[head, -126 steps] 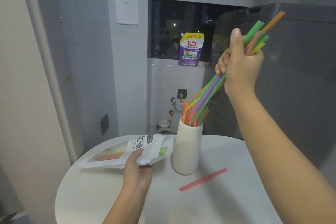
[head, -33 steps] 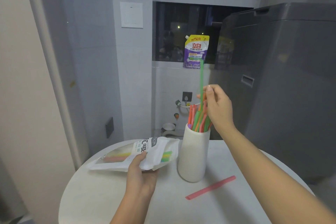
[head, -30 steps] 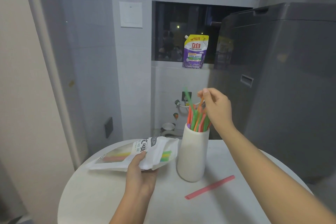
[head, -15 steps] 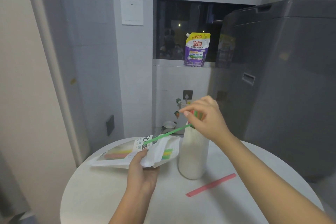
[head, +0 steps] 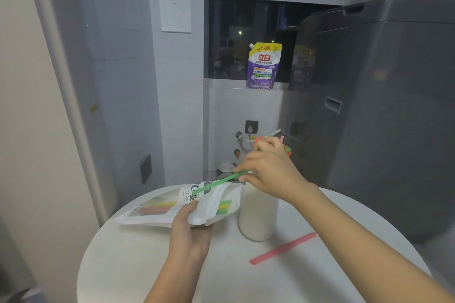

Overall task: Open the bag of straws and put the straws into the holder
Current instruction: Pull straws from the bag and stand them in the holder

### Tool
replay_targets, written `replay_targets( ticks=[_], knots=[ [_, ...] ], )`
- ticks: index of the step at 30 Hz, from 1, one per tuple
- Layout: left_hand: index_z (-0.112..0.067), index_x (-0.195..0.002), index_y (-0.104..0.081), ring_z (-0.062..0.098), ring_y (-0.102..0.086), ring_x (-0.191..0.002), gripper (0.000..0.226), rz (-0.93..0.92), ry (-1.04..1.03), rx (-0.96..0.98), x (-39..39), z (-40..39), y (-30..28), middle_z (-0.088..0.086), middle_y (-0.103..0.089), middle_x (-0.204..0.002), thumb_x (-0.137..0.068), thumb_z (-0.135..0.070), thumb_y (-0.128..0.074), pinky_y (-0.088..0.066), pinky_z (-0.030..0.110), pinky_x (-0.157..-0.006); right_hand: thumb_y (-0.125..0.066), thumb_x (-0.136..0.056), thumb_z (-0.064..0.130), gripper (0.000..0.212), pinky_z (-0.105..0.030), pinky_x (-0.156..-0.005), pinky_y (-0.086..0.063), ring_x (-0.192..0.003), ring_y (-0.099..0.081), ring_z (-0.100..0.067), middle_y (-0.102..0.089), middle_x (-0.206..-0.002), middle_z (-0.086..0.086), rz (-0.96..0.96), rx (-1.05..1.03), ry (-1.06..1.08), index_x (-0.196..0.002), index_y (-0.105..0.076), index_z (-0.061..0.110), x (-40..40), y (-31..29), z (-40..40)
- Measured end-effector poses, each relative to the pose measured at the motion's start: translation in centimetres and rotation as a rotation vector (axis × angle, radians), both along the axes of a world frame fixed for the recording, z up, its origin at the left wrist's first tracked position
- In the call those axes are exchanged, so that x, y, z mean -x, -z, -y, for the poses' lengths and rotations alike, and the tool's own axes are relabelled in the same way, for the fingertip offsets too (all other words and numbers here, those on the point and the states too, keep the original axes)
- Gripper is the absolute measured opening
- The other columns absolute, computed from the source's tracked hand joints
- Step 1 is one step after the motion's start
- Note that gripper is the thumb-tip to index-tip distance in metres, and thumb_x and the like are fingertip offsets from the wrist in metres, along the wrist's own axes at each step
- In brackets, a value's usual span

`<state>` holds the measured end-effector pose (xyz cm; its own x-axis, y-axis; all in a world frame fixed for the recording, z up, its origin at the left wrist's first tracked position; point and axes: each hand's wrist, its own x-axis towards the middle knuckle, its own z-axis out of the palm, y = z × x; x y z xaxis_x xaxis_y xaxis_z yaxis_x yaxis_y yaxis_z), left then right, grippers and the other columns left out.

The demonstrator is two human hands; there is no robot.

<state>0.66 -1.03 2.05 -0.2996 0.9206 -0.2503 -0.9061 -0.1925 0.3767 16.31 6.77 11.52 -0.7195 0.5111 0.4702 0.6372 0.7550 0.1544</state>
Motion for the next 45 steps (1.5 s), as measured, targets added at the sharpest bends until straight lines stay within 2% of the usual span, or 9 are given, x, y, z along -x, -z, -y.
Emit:
replay_targets(
  ticks=[3, 8, 12, 17, 24, 27, 34, 41, 45],
  knots=[
    [-0.009, -0.094, -0.058, 0.021, -0.071, -0.065, 0.017, 0.004, -0.013, 0.020, 0.0, 0.1, 0.0, 0.007, -0.074, -0.074, -0.087, 0.003, -0.047, -0.058, 0.032, -0.059, -0.058, -0.087, 0.036, 0.019, -0.028, -0.093, -0.017, -0.089, -0.050, -0.020, -0.071, -0.084, 0.010, -0.053, -0.072, -0.008, -0.095, -0.074, 0.029, 0.1, 0.3, 0.2],
    [-0.010, -0.095, -0.058, 0.020, -0.068, -0.070, 0.018, -0.014, -0.010, 0.020, 0.3, 0.2, 0.0, 0.005, -0.073, -0.073, -0.088, 0.002, -0.048, -0.057, 0.031, -0.058, -0.070, -0.081, 0.024, 0.008, -0.026, -0.085, -0.022, -0.081, -0.052, -0.019, -0.061, -0.068, 0.012, -0.557, -0.010, 0.061, -0.086, -0.073, 0.019, -0.2, -0.6, 0.1],
    [-0.010, -0.094, -0.058, 0.019, -0.071, -0.063, 0.017, -0.025, -0.008, 0.017, 0.2, 0.2, 0.0, 0.005, -0.073, -0.072, -0.088, 0.002, -0.047, -0.058, 0.031, -0.059, -0.065, -0.085, 0.024, 0.011, -0.030, -0.088, -0.028, -0.086, -0.055, -0.019, -0.063, -0.078, 0.007, -0.798, 0.005, 0.190, -0.091, -0.070, 0.016, -1.1, -2.6, -0.3],
    [-0.009, -0.094, -0.058, 0.019, -0.071, -0.062, 0.017, -0.032, -0.007, 0.004, 0.2, 0.1, 0.2, 0.006, -0.074, -0.073, -0.088, 0.002, -0.047, -0.058, 0.032, -0.057, -0.061, -0.087, 0.027, 0.014, -0.049, -0.085, -0.049, -0.089, -0.060, -0.019, -0.066, -0.086, 0.004, -1.073, 0.124, 0.190, -0.098, -0.064, 0.019, -2.2, -4.7, -0.8],
    [-0.009, -0.094, -0.057, 0.020, -0.071, -0.066, 0.016, -0.032, 0.001, 0.017, 0.2, 0.1, 0.3, 0.006, -0.073, -0.073, -0.088, 0.002, -0.048, -0.057, 0.031, -0.057, -0.064, -0.084, 0.035, 0.014, -0.049, -0.084, -0.051, -0.084, -0.063, -0.020, -0.063, -0.077, 0.010, -0.916, 0.260, 0.357, -0.090, -0.063, 0.022, -2.4, -4.9, -1.5],
    [-0.008, -0.094, -0.058, 0.020, -0.071, -0.064, 0.016, -0.029, 0.008, 0.007, 0.3, 0.1, 0.3, 0.006, -0.074, -0.074, -0.087, 0.003, -0.048, -0.057, 0.031, -0.054, -0.064, -0.084, 0.034, 0.017, -0.046, -0.077, -0.055, -0.076, -0.064, -0.018, -0.063, -0.074, 0.007, -0.966, 0.273, 0.374, -0.090, -0.065, 0.018, -2.6, -4.4, -1.6],
    [-0.009, -0.093, -0.057, 0.020, -0.071, -0.062, 0.016, -0.025, 0.006, 0.006, 0.2, 0.0, 0.2, 0.007, -0.073, -0.073, -0.087, 0.003, -0.048, -0.057, 0.031, -0.053, -0.061, -0.086, 0.033, 0.009, -0.050, -0.086, -0.050, -0.079, -0.064, -0.021, -0.058, -0.072, 0.009, -0.826, 0.333, 0.411, -0.087, -0.060, 0.024, -2.2, -4.9, -2.0],
    [-0.008, -0.092, -0.056, 0.019, -0.070, -0.058, 0.016, -0.010, 0.001, -0.001, 0.3, 0.1, 0.0, 0.006, -0.072, -0.069, -0.088, 0.003, -0.046, -0.055, 0.028, -0.049, -0.051, -0.092, 0.023, 0.016, -0.046, -0.084, -0.048, -0.091, -0.059, -0.027, -0.063, -0.082, 0.000, -1.093, 0.152, 0.314, -0.102, -0.062, 0.016, -3.0, -5.5, -1.6],
    [-0.007, -0.093, -0.057, 0.020, -0.071, -0.061, 0.014, -0.017, 0.016, 0.012, 0.3, 0.1, 0.1, 0.007, -0.073, -0.073, -0.088, 0.003, -0.048, -0.055, 0.029, -0.050, -0.050, -0.093, 0.022, 0.013, -0.027, -0.070, -0.049, -0.080, -0.058, -0.013, -0.060, -0.082, 0.008, -1.227, 0.103, 0.189, -0.101, -0.060, 0.022, -3.3, -6.7, -1.1]
  ],
)
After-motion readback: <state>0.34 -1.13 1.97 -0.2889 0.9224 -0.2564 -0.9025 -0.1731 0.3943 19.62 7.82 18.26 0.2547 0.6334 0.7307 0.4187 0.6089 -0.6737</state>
